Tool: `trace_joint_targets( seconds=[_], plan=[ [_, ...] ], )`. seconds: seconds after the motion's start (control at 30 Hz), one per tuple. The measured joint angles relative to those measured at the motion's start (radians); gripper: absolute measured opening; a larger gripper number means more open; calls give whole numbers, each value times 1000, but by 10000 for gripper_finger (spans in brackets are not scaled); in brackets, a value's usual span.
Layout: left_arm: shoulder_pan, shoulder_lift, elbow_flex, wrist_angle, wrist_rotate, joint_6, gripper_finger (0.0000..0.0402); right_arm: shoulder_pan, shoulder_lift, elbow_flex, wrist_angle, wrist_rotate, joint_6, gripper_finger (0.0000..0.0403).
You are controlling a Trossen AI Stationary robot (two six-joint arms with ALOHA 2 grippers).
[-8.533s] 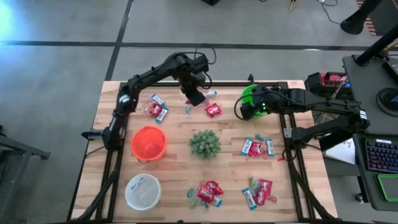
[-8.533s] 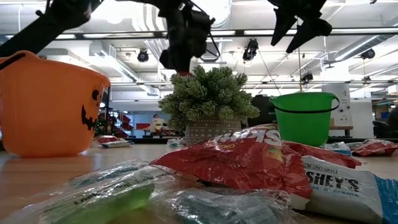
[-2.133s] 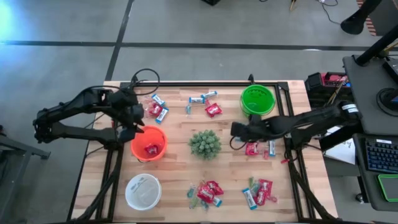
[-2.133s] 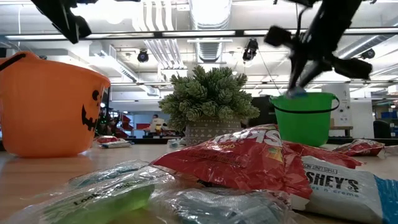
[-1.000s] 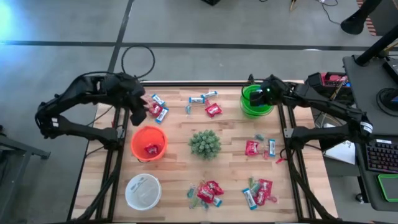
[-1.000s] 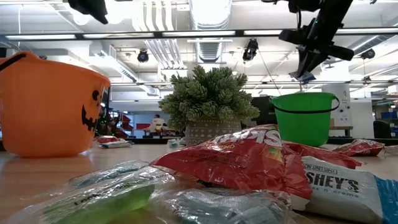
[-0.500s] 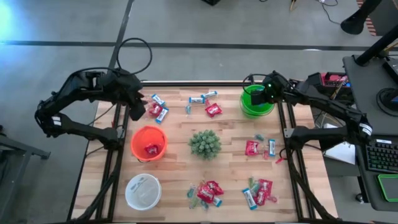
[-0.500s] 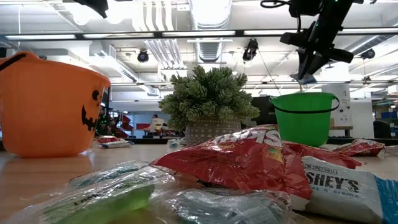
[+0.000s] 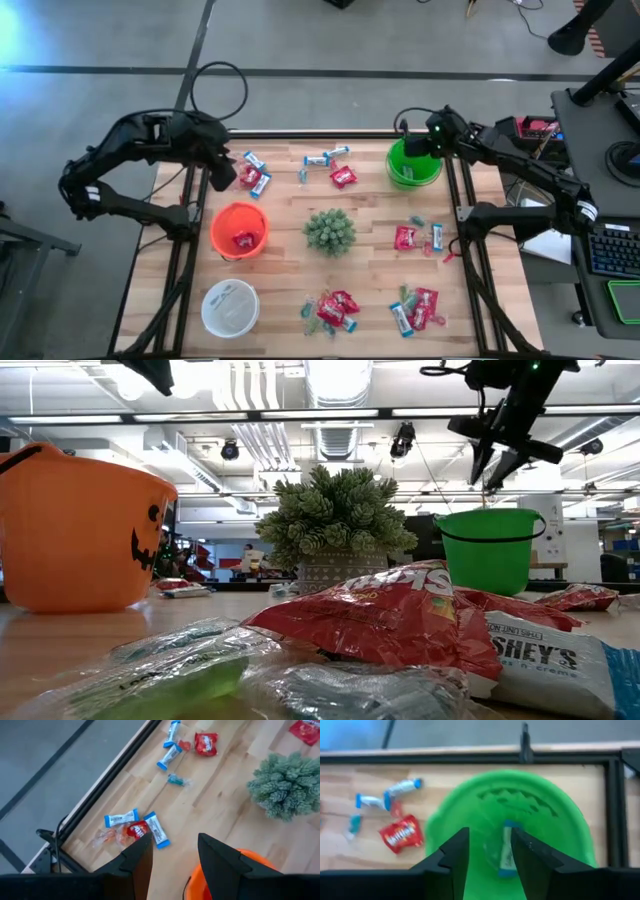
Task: Sort candy
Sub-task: Put the red candy into the orange bucket
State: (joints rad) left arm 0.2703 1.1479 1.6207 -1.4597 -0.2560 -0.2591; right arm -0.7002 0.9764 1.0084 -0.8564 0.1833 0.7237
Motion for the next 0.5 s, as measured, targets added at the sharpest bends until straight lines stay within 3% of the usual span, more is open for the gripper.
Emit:
trace_joint_targets(
  seconds=[0.3, 0.5],
  plan=[
    [12, 5, 1, -11, -60, -32, 140, -8, 0, 0, 367, 7, -235, 141],
    [32, 19, 36, -36, -60, -78, 140, -28, 0, 0, 483, 27, -316, 146]
  ],
)
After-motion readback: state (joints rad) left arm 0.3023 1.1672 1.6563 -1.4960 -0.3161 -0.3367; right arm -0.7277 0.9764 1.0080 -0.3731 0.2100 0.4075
